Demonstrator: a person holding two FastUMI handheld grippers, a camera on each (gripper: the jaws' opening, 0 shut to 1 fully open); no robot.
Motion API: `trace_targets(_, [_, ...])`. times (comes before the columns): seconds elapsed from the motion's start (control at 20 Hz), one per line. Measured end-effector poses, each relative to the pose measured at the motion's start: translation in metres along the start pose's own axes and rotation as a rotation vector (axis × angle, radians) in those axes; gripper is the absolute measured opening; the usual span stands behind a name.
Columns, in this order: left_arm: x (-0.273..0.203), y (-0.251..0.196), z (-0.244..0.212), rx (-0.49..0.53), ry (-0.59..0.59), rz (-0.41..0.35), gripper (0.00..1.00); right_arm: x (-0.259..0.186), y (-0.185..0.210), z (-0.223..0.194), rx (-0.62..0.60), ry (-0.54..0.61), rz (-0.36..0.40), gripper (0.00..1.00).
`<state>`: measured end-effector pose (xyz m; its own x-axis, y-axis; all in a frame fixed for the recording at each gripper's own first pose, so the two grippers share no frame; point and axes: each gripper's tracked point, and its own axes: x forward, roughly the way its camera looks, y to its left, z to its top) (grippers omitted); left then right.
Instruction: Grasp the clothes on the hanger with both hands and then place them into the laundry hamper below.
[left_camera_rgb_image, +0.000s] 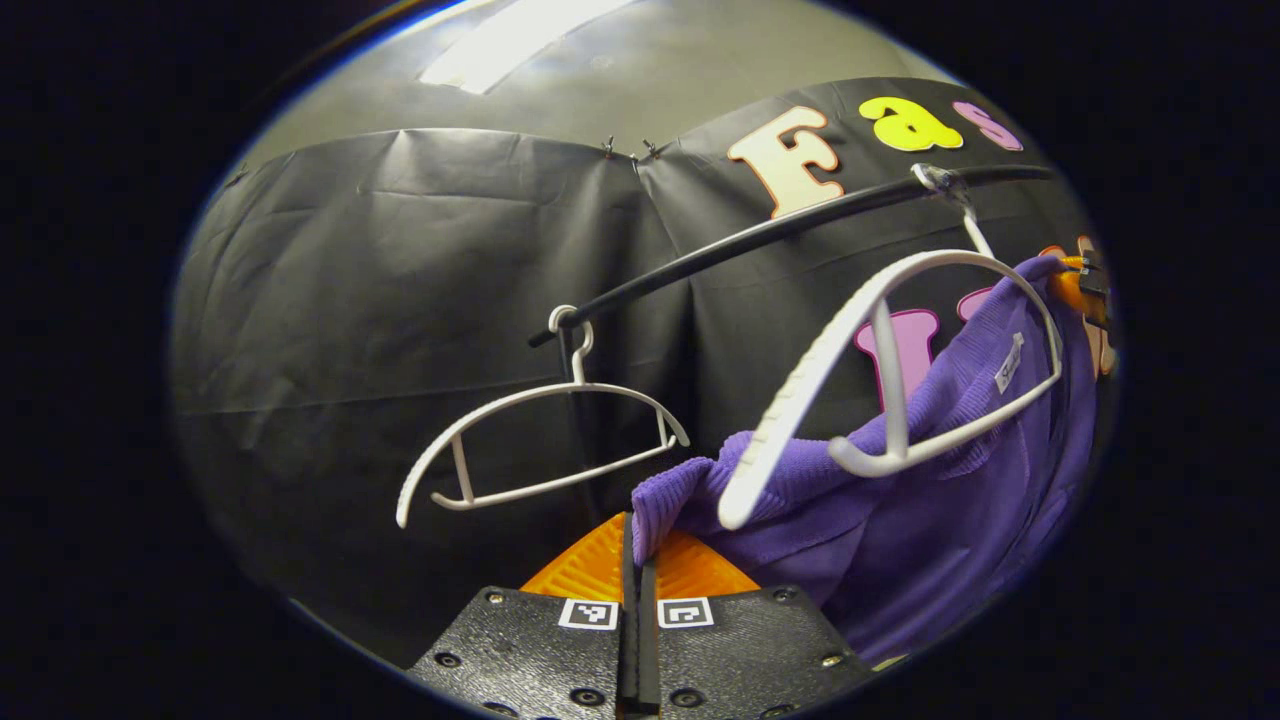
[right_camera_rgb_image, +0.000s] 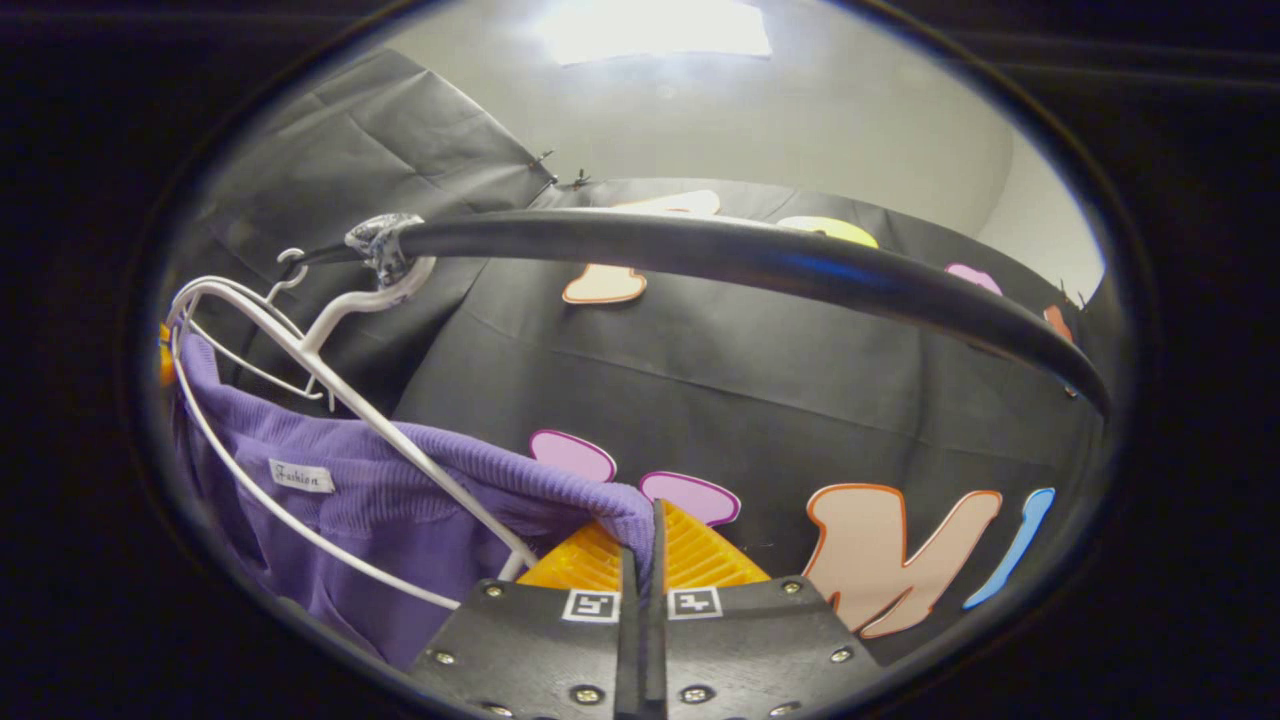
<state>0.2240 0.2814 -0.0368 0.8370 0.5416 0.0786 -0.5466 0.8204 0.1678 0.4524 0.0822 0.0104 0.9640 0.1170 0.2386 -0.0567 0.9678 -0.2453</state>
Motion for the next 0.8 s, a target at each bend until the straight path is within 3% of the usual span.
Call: trace_targets(0.8, [-0.005,-0.093,-0.010,-0.072,0.035,-0.202,0.00,-0.003,-0.070,-0.066,-0.087,0.148,-0.158,0.03])
